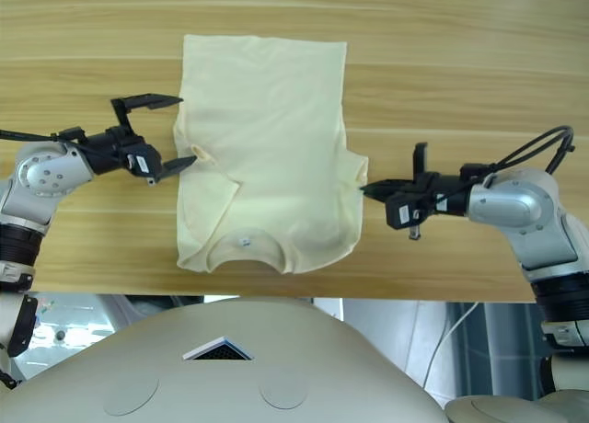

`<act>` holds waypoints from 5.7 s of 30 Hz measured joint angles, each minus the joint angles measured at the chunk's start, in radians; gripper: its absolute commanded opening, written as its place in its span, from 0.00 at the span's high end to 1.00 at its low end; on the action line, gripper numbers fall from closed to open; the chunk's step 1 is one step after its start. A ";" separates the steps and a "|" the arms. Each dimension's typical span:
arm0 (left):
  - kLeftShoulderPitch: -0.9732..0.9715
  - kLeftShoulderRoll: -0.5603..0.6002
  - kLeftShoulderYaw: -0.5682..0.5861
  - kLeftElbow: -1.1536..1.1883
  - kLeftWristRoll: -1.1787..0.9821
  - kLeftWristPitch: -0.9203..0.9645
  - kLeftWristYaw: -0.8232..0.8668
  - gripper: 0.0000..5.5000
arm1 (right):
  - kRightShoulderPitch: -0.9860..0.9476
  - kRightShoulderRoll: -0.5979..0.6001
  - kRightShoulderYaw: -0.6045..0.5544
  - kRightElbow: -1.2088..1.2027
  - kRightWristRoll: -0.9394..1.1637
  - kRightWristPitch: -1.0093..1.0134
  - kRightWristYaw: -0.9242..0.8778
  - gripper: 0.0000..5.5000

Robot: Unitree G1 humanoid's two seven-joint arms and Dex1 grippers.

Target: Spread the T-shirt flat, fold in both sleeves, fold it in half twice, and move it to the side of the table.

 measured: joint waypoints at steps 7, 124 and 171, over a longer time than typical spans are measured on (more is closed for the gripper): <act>-0.016 -0.011 -0.019 0.027 0.015 -0.002 0.014 0.02 | -0.110 0.037 0.087 -0.063 -0.008 0.035 0.073 1.00; 0.289 0.220 -0.148 -0.289 -0.197 -0.065 -0.328 0.02 | 0.096 0.218 0.188 -0.018 0.195 0.081 0.209 0.59; 0.319 0.237 -0.187 -0.337 -0.199 -0.025 -0.392 0.54 | 0.136 0.195 0.207 -0.094 0.203 0.119 0.219 0.50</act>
